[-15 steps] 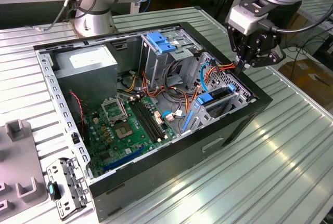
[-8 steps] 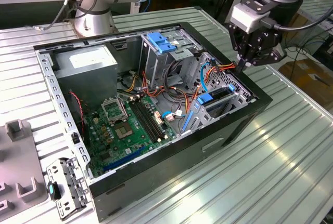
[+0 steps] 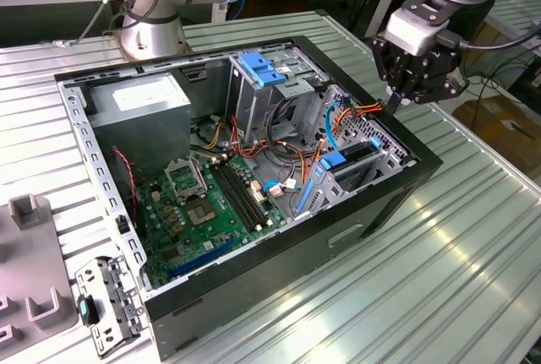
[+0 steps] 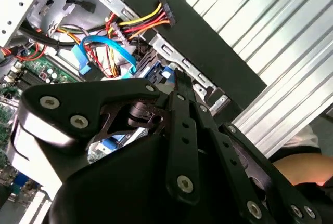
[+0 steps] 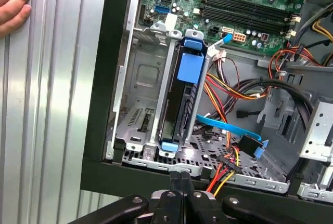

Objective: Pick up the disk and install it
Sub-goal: 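Insert the first disk wire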

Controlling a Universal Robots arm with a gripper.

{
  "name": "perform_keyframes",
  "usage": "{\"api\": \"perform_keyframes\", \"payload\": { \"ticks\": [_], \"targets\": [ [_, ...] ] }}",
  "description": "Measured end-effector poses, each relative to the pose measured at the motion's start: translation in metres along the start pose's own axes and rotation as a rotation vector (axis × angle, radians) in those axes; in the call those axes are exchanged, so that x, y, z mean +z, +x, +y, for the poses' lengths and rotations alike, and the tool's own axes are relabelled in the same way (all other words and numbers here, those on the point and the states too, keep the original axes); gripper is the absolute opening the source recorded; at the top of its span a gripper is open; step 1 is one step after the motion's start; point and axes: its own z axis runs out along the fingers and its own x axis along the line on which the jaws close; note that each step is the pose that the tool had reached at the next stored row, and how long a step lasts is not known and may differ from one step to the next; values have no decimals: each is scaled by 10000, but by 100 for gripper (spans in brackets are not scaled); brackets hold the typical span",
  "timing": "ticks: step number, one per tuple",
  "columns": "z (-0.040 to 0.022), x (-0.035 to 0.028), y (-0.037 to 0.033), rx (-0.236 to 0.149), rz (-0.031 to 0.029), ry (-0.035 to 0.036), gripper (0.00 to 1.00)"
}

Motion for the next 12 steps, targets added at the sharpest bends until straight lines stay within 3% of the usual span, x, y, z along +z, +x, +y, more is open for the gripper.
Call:
{"api": "perform_keyframes", "payload": {
  "ticks": [8, 12],
  "targets": [
    [-144, 30, -54, -22, 52, -39, 11],
    [-167, 35, -70, -26, 74, -50, 11]
  ]
}}
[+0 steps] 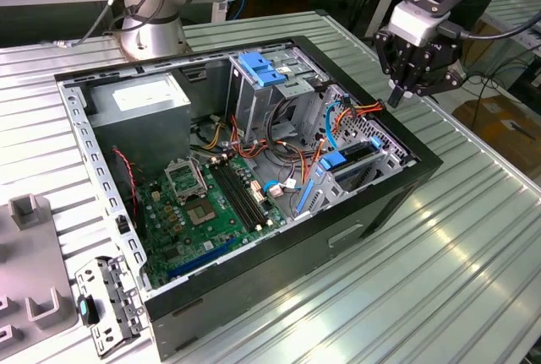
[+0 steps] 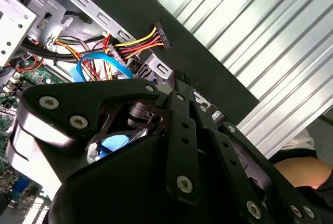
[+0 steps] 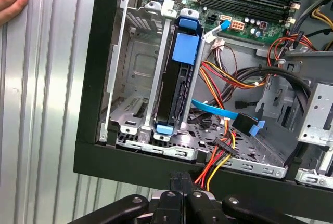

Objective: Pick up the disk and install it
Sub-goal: 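Insert the first disk wire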

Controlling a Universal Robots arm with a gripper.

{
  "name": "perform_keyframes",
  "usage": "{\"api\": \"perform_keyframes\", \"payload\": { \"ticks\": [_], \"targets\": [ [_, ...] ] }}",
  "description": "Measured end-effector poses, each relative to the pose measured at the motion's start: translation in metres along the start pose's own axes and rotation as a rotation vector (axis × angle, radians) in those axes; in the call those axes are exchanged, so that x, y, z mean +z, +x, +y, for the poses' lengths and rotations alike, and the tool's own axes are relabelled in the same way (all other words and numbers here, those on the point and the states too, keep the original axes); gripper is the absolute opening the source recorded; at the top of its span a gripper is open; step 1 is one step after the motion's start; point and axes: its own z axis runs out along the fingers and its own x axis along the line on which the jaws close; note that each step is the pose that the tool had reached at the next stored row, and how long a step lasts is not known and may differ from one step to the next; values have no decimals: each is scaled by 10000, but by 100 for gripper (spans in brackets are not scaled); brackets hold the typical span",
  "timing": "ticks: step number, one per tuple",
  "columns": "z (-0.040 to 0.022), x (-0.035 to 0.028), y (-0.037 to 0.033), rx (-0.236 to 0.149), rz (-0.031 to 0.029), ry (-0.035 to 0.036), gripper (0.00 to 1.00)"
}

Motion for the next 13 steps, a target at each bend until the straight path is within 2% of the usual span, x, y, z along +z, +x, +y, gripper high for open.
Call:
{"api": "perform_keyframes", "payload": {
  "ticks": [13],
  "targets": [
    [-3, 0, -2, -3, 0, 0, 11]
  ]
}}
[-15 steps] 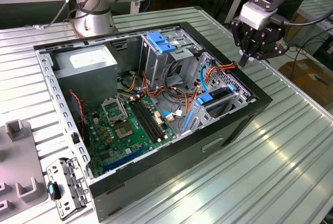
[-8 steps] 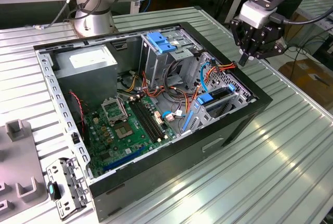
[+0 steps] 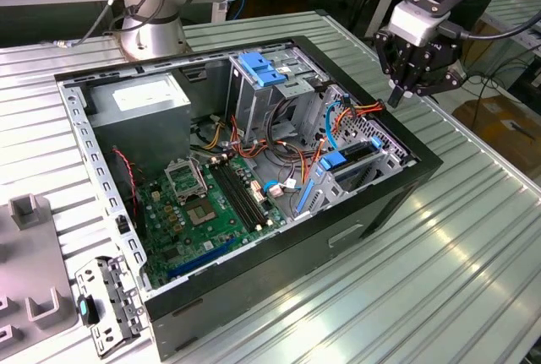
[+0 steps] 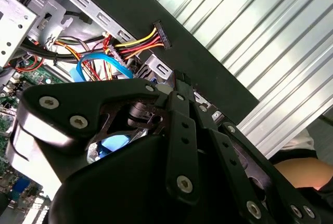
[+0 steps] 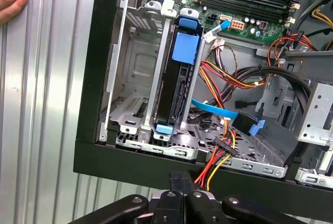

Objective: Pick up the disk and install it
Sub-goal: 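Insert the first disk wire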

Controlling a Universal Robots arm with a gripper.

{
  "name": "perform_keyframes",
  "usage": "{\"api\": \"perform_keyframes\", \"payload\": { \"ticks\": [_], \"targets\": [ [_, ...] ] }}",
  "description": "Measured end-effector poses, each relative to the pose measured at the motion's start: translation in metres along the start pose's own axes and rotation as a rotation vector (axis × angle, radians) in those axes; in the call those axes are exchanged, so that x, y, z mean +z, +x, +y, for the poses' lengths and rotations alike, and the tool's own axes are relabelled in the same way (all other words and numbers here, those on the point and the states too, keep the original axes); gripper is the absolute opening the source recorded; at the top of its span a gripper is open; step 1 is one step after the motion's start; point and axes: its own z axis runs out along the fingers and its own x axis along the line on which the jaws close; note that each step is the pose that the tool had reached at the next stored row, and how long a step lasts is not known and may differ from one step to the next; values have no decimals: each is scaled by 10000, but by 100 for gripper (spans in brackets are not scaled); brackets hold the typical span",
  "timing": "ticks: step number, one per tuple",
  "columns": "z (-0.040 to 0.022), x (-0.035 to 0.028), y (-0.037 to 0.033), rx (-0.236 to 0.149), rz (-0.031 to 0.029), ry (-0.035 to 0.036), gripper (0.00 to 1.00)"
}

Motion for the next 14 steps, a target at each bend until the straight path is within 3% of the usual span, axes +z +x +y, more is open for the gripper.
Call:
{"api": "perform_keyframes", "payload": {
  "ticks": [2, 4, 7, 10, 11, 12, 14],
  "targets": [
    [0, -1, 0, -125, -25, 2, 11],
    [-2, 1, 0, -547, -115, 12, 11],
    [-12, 7, 3, -1004, -210, 21, 24],
    [-100, 44, 15, -1160, -241, 23, 42],
    [-124, 54, 14, -1172, -238, 22, 42],
    [-150, 68, 6, -1225, -250, 24, 48],
    [-156, 78, 3, -1713, -351, 34, 48]
  ]
}}
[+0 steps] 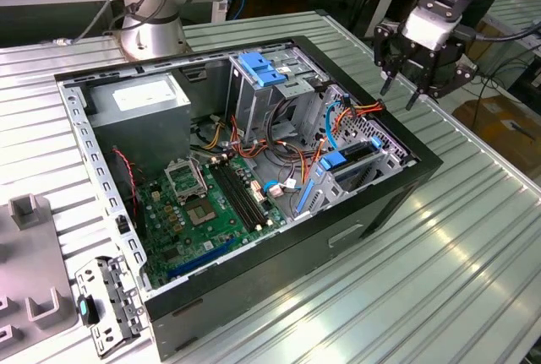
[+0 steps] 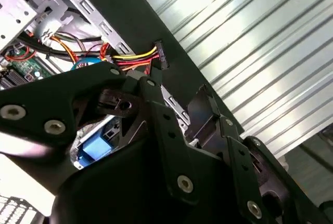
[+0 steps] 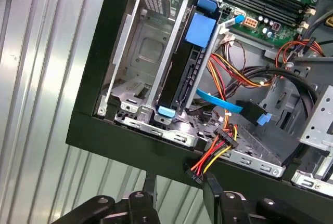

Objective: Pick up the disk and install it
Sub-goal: 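Insert the first disk wire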

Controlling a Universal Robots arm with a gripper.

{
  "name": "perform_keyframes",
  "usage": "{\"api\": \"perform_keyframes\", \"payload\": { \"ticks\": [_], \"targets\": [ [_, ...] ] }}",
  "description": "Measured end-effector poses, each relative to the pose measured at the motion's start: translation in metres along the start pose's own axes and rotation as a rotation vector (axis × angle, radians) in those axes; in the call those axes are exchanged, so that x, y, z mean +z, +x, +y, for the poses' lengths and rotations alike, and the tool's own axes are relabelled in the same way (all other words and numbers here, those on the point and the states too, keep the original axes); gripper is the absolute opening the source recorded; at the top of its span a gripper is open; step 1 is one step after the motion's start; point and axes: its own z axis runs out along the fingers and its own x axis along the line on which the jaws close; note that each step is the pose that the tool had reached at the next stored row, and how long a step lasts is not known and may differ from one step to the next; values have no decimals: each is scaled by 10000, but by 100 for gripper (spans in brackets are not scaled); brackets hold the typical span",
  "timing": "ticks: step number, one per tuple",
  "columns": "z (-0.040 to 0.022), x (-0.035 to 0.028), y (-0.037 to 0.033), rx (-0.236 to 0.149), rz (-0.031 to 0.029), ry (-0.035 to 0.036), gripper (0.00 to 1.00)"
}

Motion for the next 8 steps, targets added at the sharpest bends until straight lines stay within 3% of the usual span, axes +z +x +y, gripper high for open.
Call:
{"api": "perform_keyframes", "payload": {
  "ticks": [5, 8],
  "targets": [
    [3, 27, 0, -1864, -386, 39, 48],
    [-3, 41, -4, -2198, -454, 46, 48]
  ]
}}
